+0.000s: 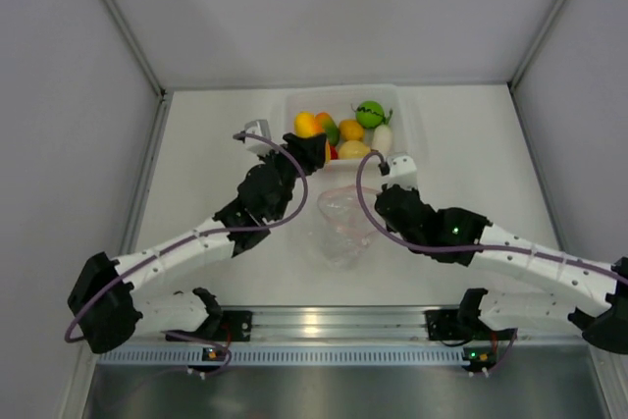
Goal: Open the zip-top bag and remove the fake food
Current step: Place the fake fruit in the bin.
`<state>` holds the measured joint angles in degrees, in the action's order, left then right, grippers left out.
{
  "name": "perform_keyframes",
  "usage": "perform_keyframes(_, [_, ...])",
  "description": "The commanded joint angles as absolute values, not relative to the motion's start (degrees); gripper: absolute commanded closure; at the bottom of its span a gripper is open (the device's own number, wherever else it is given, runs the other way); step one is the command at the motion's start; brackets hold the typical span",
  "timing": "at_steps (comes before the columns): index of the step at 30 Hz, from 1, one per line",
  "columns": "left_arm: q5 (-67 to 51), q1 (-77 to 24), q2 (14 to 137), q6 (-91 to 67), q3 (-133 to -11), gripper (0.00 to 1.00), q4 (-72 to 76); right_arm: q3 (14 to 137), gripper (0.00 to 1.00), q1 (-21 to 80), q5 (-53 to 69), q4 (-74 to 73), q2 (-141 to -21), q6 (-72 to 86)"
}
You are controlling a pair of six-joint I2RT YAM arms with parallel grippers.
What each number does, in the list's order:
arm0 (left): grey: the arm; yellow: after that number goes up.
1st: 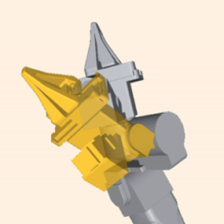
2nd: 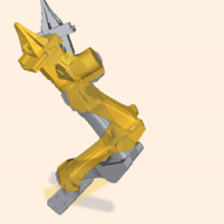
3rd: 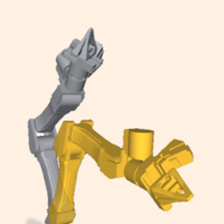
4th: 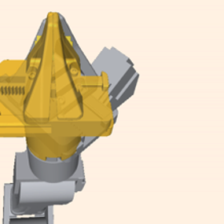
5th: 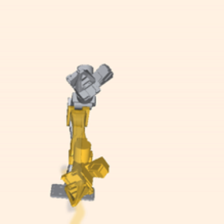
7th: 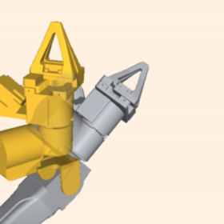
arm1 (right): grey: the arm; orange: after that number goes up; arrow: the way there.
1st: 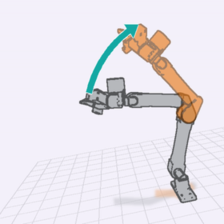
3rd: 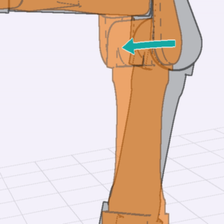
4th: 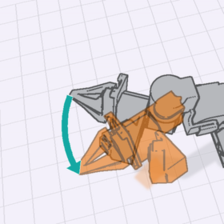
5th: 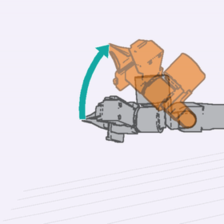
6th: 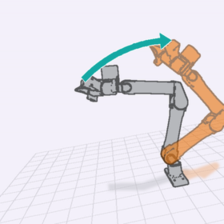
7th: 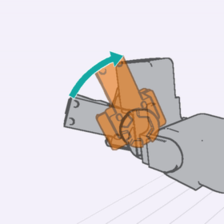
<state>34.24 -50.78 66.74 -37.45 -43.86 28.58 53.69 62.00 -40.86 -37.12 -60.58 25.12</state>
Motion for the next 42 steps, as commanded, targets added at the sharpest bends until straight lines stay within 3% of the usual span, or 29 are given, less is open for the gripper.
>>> perform_keyframes(1, [24.9, -46.6, 71.3, -43.1, -50.5, 1.0, 24.4, 56.9, 1.0, 59.2, -44.9, -43.6, -56.1, 26.7])
perform_keyframes(14, [6.3, -32.9, 99.3, -40.8, -74.1, 1.0, 18.8, 69.2, 1.0, 45.5, -49.9, -57.7, -52.6, 19.0])
perform_keyframes(22, [4.5, -30.3, 117.1, -36.2, -91.8, 0.99, 11.9, 76.4, 1.0, 33.4, -53.9, -61.3, -56.6, 13.9])
perform_keyframes(23, [5.0, -30.2, 118.9, -35.6, -94.5, 0.94, 10.0, 76.8, 1.0, 32.4, -53.8, -61.3, -57.1, 13.4])
perform_keyframes(24, [4.2, -30.1, 122.6, -34.6, -99.6, 0.71, 6.7, 77.1, 1.0, 31.6, -53.5, -61.2, -57.6, 13.0])
perform_keyframes(25, [3.5, -30.1, 124.2, -34.1, -101.9, 0.55, 5.5, 77.5, 1.0, 30.3, -52.6, -61.0, -58.4, 12.8])
perform_keyframes(29, [1.0, -29.5, 128.8, -32.0, -109.5, 0.3, 1.9, 78.7, 1.0, 27.1, -51.9, -61.3, -60.7, 12.5])
perform_keyframes(30, [0.6, -29.5, 129.6, -31.1, -110.7, 0.04, 1.1, 79.0, 1.0, 26.5, -51.5, -61.3, -61.2, 12.4])
perform_keyframes(34, [1.3, -28.7, 128.4, -30.3, -114.0, 0.02, -4.2, 79.0, 1.0, 23.9, -50.5, -61.4, -64.6, 12.1])
perform_keyframes(42, [-1.8, -27.9, 114.5, -29.8, -107.1, 0.01, -9.5, 77.8, 1.0, 21.4, -50.8, -61.4, -70.6, 9.8])
